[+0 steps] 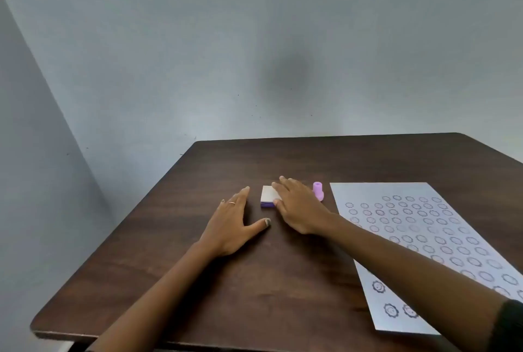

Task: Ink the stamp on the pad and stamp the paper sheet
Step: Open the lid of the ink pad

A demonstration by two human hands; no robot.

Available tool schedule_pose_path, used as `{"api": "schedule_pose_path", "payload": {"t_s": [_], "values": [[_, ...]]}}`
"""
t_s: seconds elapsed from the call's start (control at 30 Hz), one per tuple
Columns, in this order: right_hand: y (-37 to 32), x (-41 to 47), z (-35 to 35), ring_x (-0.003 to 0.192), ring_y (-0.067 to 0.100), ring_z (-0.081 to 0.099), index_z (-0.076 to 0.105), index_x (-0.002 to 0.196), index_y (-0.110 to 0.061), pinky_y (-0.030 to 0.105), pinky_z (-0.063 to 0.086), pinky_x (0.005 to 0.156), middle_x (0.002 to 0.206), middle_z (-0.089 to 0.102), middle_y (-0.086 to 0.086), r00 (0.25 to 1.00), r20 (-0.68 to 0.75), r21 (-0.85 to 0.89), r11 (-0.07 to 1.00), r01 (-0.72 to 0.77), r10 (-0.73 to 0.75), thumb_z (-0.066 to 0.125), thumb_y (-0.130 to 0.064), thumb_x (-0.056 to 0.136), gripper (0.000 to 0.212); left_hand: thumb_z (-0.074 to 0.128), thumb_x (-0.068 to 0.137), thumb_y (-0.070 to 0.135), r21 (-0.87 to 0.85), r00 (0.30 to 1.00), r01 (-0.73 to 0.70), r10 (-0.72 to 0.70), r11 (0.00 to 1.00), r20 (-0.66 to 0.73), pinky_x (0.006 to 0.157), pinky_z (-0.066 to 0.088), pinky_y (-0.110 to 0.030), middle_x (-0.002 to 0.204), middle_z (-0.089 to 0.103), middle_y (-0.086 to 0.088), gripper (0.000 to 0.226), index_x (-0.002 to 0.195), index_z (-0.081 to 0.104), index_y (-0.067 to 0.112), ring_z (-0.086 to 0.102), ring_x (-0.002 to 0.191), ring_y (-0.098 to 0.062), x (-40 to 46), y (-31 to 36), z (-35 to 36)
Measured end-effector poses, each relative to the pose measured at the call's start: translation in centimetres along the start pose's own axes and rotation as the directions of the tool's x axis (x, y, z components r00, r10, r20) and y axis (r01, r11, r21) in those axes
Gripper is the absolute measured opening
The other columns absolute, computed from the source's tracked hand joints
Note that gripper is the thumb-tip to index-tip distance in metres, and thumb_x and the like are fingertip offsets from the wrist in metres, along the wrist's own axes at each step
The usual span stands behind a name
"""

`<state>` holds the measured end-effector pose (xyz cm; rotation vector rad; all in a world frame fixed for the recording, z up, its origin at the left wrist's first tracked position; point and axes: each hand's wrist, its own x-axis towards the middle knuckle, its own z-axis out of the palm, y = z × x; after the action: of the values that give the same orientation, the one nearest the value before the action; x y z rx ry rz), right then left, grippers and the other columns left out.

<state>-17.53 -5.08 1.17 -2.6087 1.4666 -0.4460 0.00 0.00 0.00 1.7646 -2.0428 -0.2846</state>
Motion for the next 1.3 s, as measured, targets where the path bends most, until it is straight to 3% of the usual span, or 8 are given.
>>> {"api": "schedule_pose_path", "payload": {"t_s": [0.43,0.63,0.7,0.77,0.9,1.03,1.13,1.3], "values": [[-1.5,-1.9,0.2,0.131,0.026,0.034,0.032,0.139,-0.018,0.038,0.025,0.104,0.147,0.037,0.009,0.994,0.018,-0.062,0.992,0.113,-0.112,0.033,-0.034,0.096,0.046,0.057,0.074,0.067,-0.068,0.997,-0.076,0.077,0.995,0.007,0.118,0.014,-0.037,0.156,0.022,0.005,0.097,0.149,0.01,0.027,0.02,0.142,-0.011,-0.2,-0.5,0.1],[-1.8,-3.5,-0.8,0.131,0.022,0.033,0.036,0.138,-0.02,0.038,0.025,0.106,0.147,0.038,0.006,0.983,0.046,0.051,0.983,0.174,-0.176,0.031,-0.034,0.098,0.043,0.057,0.066,0.074,-0.097,0.988,-0.156,0.155,0.983,-0.018,0.107,0.027,-0.023,0.147,0.038,0.015,0.088,0.14,0.033,0.034,0.033,0.132,-0.003,-0.4,-0.5,0.0],[-1.6,-3.9,-2.0,0.124,0.02,0.042,0.048,0.13,-0.018,0.038,0.032,0.104,0.136,0.051,0.004,0.977,-0.073,0.173,0.963,0.208,-0.198,0.035,-0.032,0.097,0.038,0.056,0.067,0.074,-0.067,0.986,-0.165,0.166,0.984,-0.004,0.107,0.028,-0.025,0.145,0.041,0.014,0.08,0.136,0.041,0.034,0.034,0.133,-0.006,-0.3,-0.6,0.0],[-0.6,-4.2,-3.6,0.108,0.019,0.054,0.061,0.114,-0.018,0.036,0.041,0.092,0.116,0.065,0.002,0.941,-0.272,0.107,0.965,0.239,-0.203,0.037,-0.03,0.093,0.034,0.056,0.069,0.073,-0.047,0.987,-0.161,0.162,0.986,0.012,0.107,0.028,-0.026,0.145,0.041,0.013,0.076,0.134,0.042,0.036,0.033,0.133,-0.007,-0.2,-0.7,-0.1],[4.4,-4.6,-5.9,0.093,0.023,0.058,0.066,0.098,-0.018,0.034,0.043,0.077,0.099,0.071,0.003,0.897,-0.438,0.038,0.996,0.076,-0.052,0.043,-0.026,0.091,0.026,0.055,0.071,0.073,-0.037,0.987,-0.157,0.158,0.987,0.024,0.105,0.027,-0.024,0.146,0.039,0.014,0.074,0.134,0.041,0.038,0.032,0.132,-0.006,-0.1,-0.7,-0.1],[10.8,-5.2,-5.6,0.135,0.026,0.034,0.043,0.133,-0.019,0.045,0.029,0.108,0.147,0.039,0.006,0.958,-0.146,-0.075,0.963,-0.258,0.246,0.038,-0.041,0.094,0.045,0.055,0.071,0.072,-0.038,0.988,-0.155,0.155,0.987,0.022,0.105,0.028,-0.025,0.146,0.039,0.014,0.074,0.135,0.041,0.037,0.033,0.132,-0.006,-0.1,-0.7,-0.1],[12.9,-6.4,-4.5,0.144,0.024,0.013,0.02,0.144,-0.022,0.045,0.014,0.115,0.157,0.015,0.004,0.953,0.07,-0.162,0.946,-0.281,0.295,0.026,-0.049,0.094,0.058,0.056,0.072,0.071,-0.036,0.988,-0.153,0.154,0.988,0.025,0.105,0.029,-0.026,0.146,0.039,0.014,0.073,0.135,0.041,0.036,0.033,0.132,-0.006,-0.1,-0.7,-0.2],[11.5,-7.5,-3.3,0.145,0.022,0.008,0.012,0.145,-0.022,0.043,0.007,0.117,0.157,0.011,0.002,0.956,0.073,-0.154,0.95,-0.27,0.284,0.021,-0.051,0.094,0.059,0.057,0.073,0.069,-0.028,0.987,-0.158,0.158,0.987,0.025,0.103,0.027,-0.024,0.146,0.039,0.013,0.072,0.135,0.042,0.036,0.033,0.132,-0.006,-0.2,-0.6,-0.2]]}}
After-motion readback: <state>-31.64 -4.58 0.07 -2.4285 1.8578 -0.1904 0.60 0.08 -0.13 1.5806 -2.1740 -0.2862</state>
